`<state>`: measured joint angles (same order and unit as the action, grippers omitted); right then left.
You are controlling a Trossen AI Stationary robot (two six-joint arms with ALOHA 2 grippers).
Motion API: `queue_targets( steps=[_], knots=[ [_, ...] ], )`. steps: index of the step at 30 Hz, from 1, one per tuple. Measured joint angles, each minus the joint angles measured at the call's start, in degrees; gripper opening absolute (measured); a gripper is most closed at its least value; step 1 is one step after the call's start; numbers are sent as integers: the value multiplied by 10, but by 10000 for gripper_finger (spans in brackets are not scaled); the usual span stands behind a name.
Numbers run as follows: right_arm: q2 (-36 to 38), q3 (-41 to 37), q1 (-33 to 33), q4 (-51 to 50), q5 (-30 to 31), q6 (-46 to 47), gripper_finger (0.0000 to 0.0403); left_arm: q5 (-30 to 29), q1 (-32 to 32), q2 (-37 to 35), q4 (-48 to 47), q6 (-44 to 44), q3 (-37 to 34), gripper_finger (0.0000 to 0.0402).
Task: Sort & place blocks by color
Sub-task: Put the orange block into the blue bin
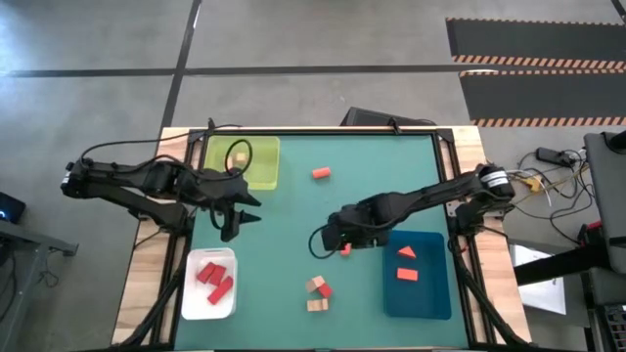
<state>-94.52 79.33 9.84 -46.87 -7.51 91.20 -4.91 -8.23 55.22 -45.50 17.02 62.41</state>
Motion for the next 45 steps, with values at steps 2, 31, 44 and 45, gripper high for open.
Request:
queue_targets(
  steps=[2,31,44,45],
  knots=[
    [-19,23,3,-44,0,4,228,0,0,0,0,0,0,177],
    [-210,91,-26,-93,25,-52,228,-17,0,14,0,6,-4,177],
    [-208,90,-27,-78,26,-62,133,-20,0,18,1,6,-4,177],
    [-207,90,-27,-77,26,-64,123,-21,0,18,1,6,-4,177]
  ],
)
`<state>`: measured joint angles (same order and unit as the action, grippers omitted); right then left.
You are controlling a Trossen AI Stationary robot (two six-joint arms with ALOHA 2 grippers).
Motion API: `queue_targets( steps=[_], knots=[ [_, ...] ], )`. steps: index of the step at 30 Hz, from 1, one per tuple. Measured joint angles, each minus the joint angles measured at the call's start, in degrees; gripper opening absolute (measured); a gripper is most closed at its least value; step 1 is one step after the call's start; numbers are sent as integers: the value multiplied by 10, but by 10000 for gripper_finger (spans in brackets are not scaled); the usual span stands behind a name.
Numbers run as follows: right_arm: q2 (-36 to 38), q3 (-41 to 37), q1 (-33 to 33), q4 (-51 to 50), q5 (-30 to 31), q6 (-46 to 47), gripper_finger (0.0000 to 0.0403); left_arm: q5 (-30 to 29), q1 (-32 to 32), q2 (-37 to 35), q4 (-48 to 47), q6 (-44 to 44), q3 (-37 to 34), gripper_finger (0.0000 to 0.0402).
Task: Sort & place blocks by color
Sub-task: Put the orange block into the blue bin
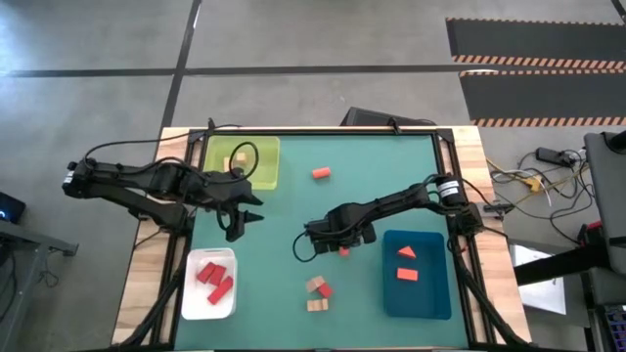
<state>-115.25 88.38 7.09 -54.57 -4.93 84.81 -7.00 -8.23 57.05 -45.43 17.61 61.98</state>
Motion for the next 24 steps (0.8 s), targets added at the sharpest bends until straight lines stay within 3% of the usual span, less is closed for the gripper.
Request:
queue_targets(
  steps=[7,13,24],
  knots=[
    [1,1,0,0,-5,-14,114,-9,0,2,0,0,0,177],
    [18,1,-2,-7,-15,-37,128,-10,0,2,0,1,0,177],
    [136,2,6,-39,-7,-31,123,-11,0,2,0,2,0,177]
  ],
)
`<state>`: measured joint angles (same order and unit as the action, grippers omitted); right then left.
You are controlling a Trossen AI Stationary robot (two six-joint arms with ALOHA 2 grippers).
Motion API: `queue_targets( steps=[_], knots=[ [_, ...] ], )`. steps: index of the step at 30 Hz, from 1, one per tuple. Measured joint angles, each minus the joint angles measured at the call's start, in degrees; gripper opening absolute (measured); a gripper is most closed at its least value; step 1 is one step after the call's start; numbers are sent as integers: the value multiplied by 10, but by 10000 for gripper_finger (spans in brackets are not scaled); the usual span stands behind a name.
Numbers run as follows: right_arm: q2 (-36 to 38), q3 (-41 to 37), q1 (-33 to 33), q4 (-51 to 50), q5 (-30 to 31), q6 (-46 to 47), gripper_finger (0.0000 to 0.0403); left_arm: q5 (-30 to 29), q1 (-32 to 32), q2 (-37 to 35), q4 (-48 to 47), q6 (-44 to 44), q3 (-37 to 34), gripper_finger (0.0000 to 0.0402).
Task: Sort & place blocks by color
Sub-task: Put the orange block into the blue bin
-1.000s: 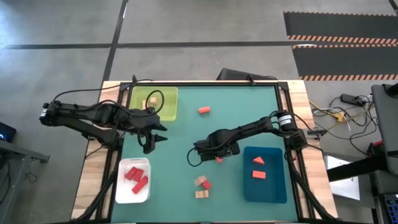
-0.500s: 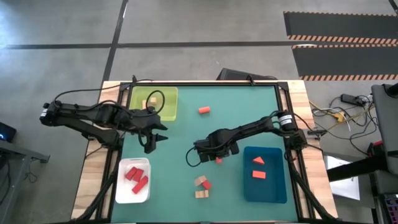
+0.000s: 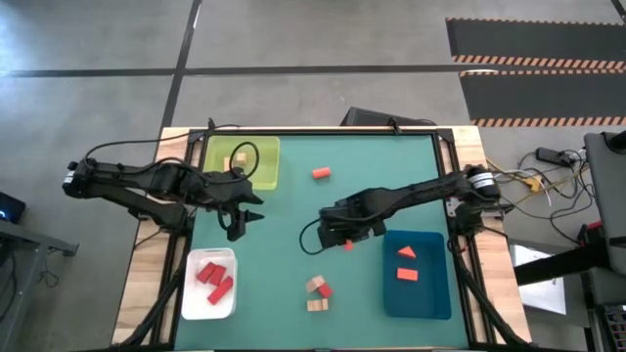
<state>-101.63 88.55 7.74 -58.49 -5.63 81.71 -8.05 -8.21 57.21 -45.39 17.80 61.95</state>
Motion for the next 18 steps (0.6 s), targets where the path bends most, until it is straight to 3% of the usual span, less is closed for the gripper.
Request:
queue_targets(
  steps=[9,18],
  knots=[
    [101,-5,60,-33,27,89,120,-15,0,0,0,-1,0,177],
    [134,-6,147,-141,27,198,119,-29,0,0,1,0,0,177]
  ],
)
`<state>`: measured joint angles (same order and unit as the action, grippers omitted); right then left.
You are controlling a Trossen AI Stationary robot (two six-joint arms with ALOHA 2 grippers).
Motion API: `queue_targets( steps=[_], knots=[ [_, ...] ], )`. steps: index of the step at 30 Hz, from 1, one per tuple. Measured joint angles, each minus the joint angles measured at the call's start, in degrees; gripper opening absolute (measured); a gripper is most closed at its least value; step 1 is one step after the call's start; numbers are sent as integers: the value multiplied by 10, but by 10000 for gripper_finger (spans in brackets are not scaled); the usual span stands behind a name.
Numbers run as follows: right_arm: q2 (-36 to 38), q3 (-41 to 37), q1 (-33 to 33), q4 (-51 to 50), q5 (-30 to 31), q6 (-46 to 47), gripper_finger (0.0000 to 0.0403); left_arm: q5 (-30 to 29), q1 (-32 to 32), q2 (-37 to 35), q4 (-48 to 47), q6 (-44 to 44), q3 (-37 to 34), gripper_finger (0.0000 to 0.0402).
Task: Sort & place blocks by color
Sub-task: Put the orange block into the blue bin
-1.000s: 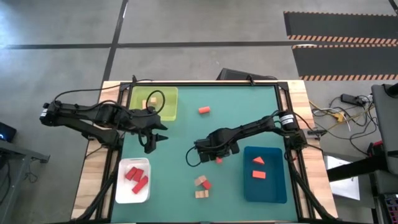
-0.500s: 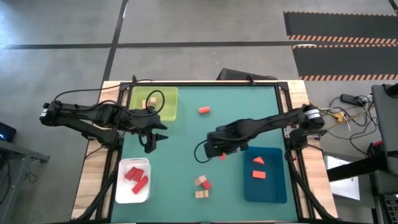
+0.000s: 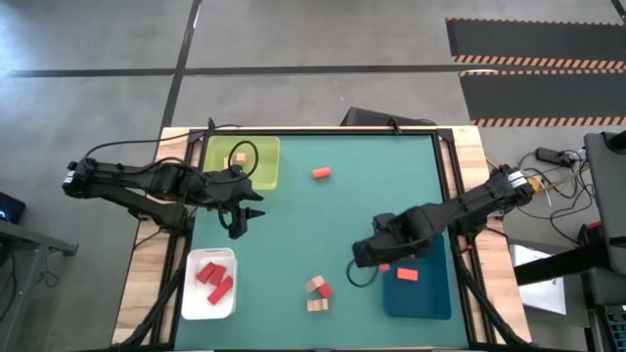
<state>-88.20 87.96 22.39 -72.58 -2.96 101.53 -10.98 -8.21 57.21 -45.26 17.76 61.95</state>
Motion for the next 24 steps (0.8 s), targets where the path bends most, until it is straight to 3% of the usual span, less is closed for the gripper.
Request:
queue_targets(
  steps=[11,24],
  knots=[
    [40,-56,68,-19,-8,73,119,-2,0,0,0,-1,0,177],
    [162,-264,76,88,-22,117,119,-3,0,0,0,10,0,177]
  ],
)
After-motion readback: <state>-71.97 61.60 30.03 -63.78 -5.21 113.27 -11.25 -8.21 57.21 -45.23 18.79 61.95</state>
